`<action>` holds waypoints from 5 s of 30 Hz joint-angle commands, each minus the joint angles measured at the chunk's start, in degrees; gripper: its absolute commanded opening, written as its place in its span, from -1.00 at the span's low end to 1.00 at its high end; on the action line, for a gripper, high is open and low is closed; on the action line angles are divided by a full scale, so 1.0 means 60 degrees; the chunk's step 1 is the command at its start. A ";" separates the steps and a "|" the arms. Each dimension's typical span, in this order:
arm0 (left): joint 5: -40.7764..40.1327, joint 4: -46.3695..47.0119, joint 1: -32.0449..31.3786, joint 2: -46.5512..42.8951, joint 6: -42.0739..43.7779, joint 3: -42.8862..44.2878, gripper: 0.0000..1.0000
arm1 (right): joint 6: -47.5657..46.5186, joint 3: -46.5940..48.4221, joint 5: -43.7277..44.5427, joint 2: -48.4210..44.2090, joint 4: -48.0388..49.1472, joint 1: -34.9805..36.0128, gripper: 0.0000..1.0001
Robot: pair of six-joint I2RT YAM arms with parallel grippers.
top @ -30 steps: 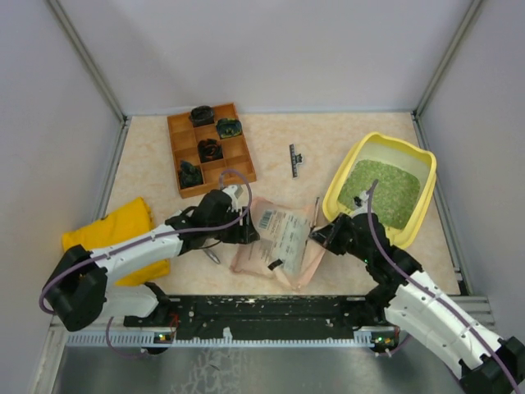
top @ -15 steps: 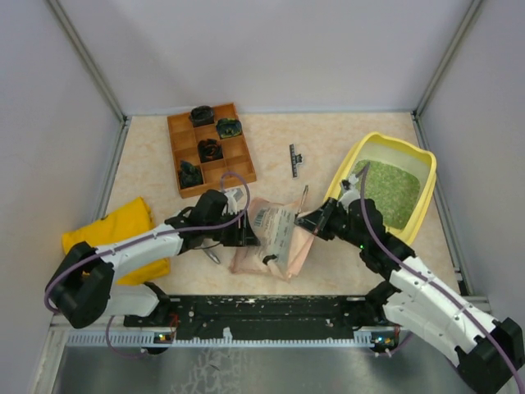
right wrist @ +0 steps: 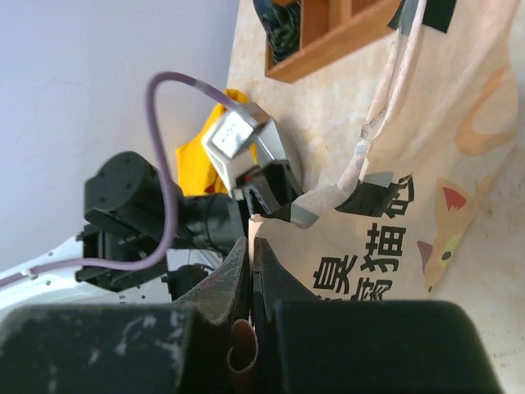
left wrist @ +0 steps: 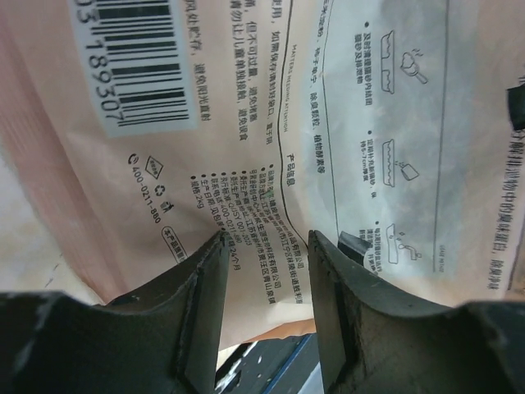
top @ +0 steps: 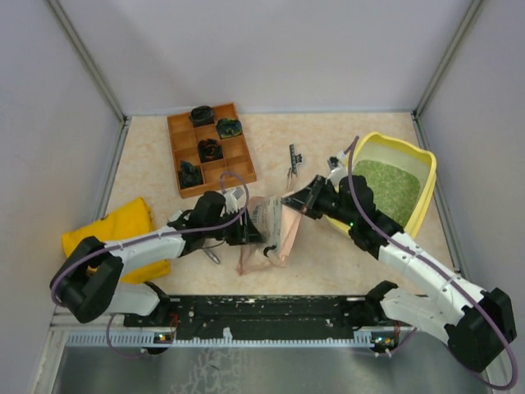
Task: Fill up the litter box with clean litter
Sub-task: Open the cat litter bag at the center of the board.
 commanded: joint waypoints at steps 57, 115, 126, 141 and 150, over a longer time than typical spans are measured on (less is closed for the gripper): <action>0.1490 -0.0735 0.2626 0.0527 -0.0094 0.4652 -0.16 | -0.0335 0.2191 -0.2422 0.1522 0.2657 0.0239 -1.00; 0.2242 -0.3353 0.2611 0.1719 0.1537 0.6670 -1.00 | -0.3229 0.2883 -0.0198 0.1558 -0.0814 0.1261 -0.12; 0.1494 -0.4491 0.2813 0.1078 0.2529 0.6759 -1.00 | -0.5625 0.1986 0.0995 -0.0437 -0.2437 0.1392 0.24; 0.1585 -0.4359 0.2852 0.0989 0.2466 0.6720 -1.00 | -0.9786 -0.0017 0.1453 -0.2642 -0.2878 0.1826 0.43; 0.1489 -0.4458 0.2845 0.1002 0.2452 0.6876 -1.00 | -1.1083 0.0047 0.1267 -0.2720 -0.3940 0.1955 0.47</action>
